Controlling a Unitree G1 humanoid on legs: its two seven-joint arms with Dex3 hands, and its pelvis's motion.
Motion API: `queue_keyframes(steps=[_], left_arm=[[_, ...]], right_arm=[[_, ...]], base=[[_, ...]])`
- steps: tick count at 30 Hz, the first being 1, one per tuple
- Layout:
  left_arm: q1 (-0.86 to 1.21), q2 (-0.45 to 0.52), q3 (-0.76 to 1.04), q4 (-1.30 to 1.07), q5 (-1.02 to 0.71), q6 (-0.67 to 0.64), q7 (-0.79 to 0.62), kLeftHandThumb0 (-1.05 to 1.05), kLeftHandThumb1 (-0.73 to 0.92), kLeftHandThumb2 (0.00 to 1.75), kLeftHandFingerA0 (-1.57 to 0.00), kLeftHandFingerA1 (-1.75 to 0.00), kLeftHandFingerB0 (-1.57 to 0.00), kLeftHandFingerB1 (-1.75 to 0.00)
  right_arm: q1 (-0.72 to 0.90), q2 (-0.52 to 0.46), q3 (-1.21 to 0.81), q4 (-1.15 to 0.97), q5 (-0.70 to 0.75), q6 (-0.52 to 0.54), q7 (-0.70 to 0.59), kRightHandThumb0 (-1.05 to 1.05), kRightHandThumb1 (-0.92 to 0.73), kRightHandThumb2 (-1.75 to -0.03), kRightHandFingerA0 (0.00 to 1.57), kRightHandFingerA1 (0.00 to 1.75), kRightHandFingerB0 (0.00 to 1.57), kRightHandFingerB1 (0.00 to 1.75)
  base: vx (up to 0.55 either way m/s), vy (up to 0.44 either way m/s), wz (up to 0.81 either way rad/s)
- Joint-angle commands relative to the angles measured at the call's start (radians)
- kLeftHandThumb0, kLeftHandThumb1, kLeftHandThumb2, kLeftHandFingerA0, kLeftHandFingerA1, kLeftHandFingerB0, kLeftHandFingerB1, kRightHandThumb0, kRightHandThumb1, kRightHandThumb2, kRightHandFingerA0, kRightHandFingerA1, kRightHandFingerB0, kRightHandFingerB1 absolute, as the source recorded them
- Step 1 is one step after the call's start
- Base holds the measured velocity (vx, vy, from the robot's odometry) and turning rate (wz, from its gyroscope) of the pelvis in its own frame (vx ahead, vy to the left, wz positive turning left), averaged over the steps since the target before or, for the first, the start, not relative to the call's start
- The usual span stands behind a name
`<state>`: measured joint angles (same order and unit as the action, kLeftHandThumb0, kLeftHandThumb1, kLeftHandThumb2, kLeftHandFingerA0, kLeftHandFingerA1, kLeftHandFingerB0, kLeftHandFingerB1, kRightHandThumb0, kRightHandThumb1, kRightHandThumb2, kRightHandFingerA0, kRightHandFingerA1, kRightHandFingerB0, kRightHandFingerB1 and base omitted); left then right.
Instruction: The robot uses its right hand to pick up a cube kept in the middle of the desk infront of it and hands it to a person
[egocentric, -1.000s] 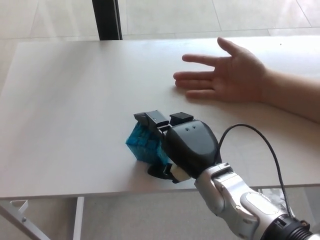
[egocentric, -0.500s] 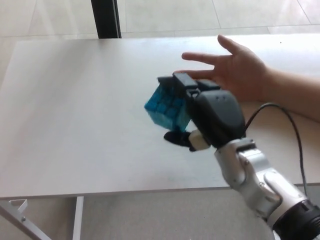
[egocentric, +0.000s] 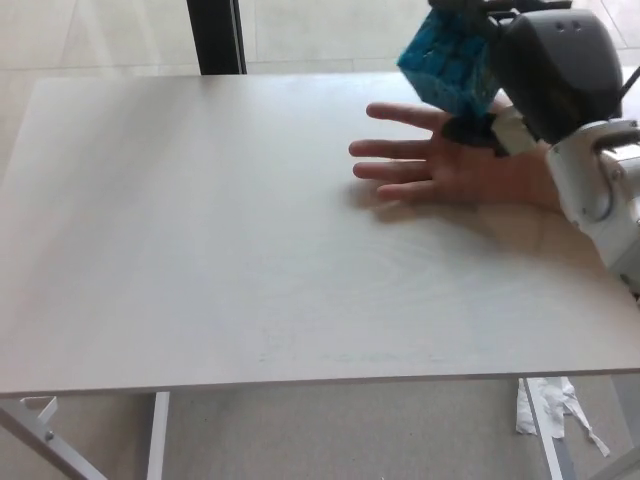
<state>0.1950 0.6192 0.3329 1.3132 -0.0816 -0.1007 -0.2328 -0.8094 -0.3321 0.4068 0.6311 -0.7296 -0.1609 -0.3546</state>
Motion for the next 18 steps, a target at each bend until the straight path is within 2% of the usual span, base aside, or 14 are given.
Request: queue_keyframes(steps=[1,4,6,7,8,9,10,11,12,13,14,15,17,18], left_arm=[[-0.001,0.015,0.007,0.002,-0.002,-0.017,0.003,-0.75,0.72,0.62,-0.46,-0.51,-0.45,-0.39],[0.000,0.016,-0.001,0.000,0.006,-0.017,0.008,-0.76,0.73,0.62,-0.44,-0.52,-0.46,-0.39],[-0.001,0.016,-0.001,-0.002,0.004,-0.020,0.002,-0.73,0.74,0.62,-0.43,-0.51,-0.44,-0.40],[-0.002,0.015,0.003,-0.003,-0.001,-0.019,-0.007,-0.73,0.74,0.62,-0.41,-0.51,-0.43,-0.40],[-0.004,0.015,-0.005,-0.003,0.009,-0.025,-0.001,-0.71,0.59,1.02,-0.40,-0.61,-0.31,-0.50],[-0.005,0.015,-0.006,-0.003,0.010,-0.026,-0.001,-0.71,0.59,1.02,-0.40,-0.61,-0.31,-0.50],[-0.004,0.014,-0.006,-0.005,0.008,-0.026,-0.001,-0.74,0.74,0.63,-0.44,-0.51,-0.45,-0.39],[-0.002,0.013,-0.006,-0.008,0.006,-0.027,-0.002,-0.74,0.74,0.63,-0.44,-0.51,-0.45,-0.39],[-0.001,0.013,-0.007,-0.010,0.006,-0.028,-0.001,-0.74,0.74,0.63,-0.44,-0.53,-0.45,-0.40],[0.000,0.013,-0.008,-0.014,0.006,-0.028,0.000,-0.75,0.74,0.63,-0.43,-0.51,-0.44,-0.39],[-0.002,0.012,-0.010,-0.015,0.008,-0.027,0.000,-0.75,0.75,0.63,-0.43,-0.51,-0.44,-0.38],[-0.002,0.014,-0.015,-0.017,0.011,-0.029,0.001,-0.75,0.75,0.63,-0.43,-0.51,-0.44,-0.38],[-0.010,0.013,-0.020,-0.018,0.014,-0.023,0.001,-0.74,0.75,0.63,-0.42,-0.52,-0.43,-0.39],[-0.016,0.012,-0.022,-0.016,0.014,-0.016,0.003,-0.75,0.75,0.63,-0.40,-0.50,-0.43,-0.38]], right_arm=[[-0.054,-0.041,0.002,0.111,-0.013,-0.059,-0.023,-0.27,-0.50,-0.77,0.92,1.65,0.95,0.93],[-0.071,-0.049,0.031,0.163,-0.047,-0.057,-0.035,-0.30,-0.54,-0.74,0.89,1.70,0.89,1.07],[-0.087,-0.048,0.053,0.202,-0.062,-0.071,-0.063,-0.34,-0.55,-0.59,0.89,1.71,0.90,0.86],[-0.095,-0.046,0.058,0.216,-0.061,-0.074,-0.061,-0.32,-0.56,-0.64,0.87,1.74,0.80,1.22],[-0.102,-0.044,0.060,0.224,-0.057,-0.068,-0.047,-0.30,-0.58,-0.68,0.88,1.75,0.77,1.40],[-0.106,-0.045,0.063,0.230,-0.055,-0.070,-0.048,-0.30,-0.58,-0.68,0.88,1.75,0.77,1.40],[-0.111,-0.040,0.067,0.228,-0.060,-0.051,-0.039,-0.40,-0.48,-0.95,1.18,1.33,0.87,1.06],[-0.118,-0.034,0.074,0.226,-0.068,-0.023,-0.025,-0.40,-0.48,-0.95,1.18,1.33,0.87,1.06],[-0.123,-0.025,0.073,0.236,-0.063,-0.018,-0.021,-0.34,-0.63,-0.63,0.88,1.73,0.84,1.18],[-0.134,-0.006,0.073,0.250,-0.056,-0.006,-0.013,-0.40,-0.48,-0.92,1.18,1.34,0.88,1.08],[-0.141,0.002,0.077,0.255,-0.059,0.001,-0.010,-0.35,-0.59,-0.59,0.88,1.74,0.85,1.07],[-0.145,0.007,0.079,0.258,-0.060,0.004,-0.009,-0.35,-0.59,-0.59,0.88,1.74,0.85,1.07],[-0.157,0.026,0.088,0.263,-0.067,0.021,-0.004,-0.38,-0.40,-0.89,1.21,1.35,0.82,0.89],[-0.163,0.035,0.094,0.269,-0.070,0.030,0.002,-0.40,-0.54,-0.59,0.90,1.72,0.87,0.87]], base=[[0.00,0.000,0.00],[0.00,0.000,0.00],[0.00,0.000,0.00],[0.00,0.000,0.00],[0.00,0.000,0.00],[0.00,0.000,0.00],[0.00,0.000,0.00],[0.00,0.000,0.00],[0.00,0.000,0.00],[0.00,0.000,0.00],[0.00,0.000,0.00],[0.00,0.000,0.00],[0.00,0.000,0.00],[0.00,0.000,0.00]])
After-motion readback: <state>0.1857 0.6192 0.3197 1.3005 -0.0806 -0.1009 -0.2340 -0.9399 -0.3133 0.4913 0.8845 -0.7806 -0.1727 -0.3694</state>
